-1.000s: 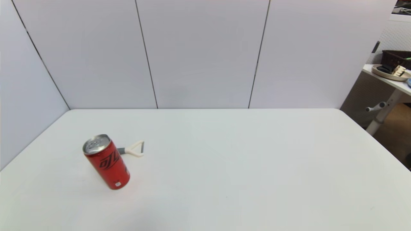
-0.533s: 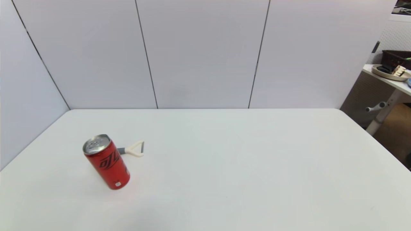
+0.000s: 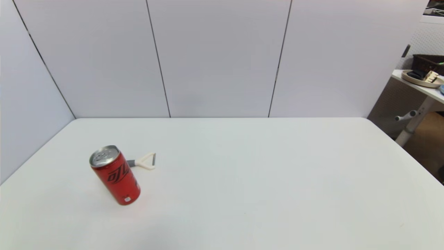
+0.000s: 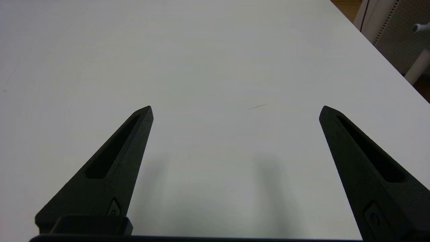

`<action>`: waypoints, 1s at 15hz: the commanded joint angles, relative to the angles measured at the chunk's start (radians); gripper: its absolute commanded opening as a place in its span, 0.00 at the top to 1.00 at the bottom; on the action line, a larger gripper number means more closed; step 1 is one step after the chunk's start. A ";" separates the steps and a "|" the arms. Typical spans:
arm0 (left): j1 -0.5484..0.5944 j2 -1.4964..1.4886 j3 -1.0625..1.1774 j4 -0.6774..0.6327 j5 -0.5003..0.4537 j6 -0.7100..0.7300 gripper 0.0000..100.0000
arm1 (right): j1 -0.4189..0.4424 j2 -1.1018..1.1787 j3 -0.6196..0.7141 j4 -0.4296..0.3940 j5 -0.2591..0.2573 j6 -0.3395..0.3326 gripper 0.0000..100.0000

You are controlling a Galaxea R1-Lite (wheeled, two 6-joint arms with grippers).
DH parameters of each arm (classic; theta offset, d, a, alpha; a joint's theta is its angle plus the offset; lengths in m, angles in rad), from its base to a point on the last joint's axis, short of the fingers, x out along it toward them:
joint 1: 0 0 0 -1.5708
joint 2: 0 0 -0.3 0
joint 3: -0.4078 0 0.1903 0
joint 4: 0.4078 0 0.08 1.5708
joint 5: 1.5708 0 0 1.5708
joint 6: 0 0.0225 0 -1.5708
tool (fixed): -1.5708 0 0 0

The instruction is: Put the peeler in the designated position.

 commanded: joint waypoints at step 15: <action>0.000 0.002 -0.001 0.001 0.002 -0.008 0.00 | 0.000 0.002 -0.002 0.004 -0.003 -0.001 0.00</action>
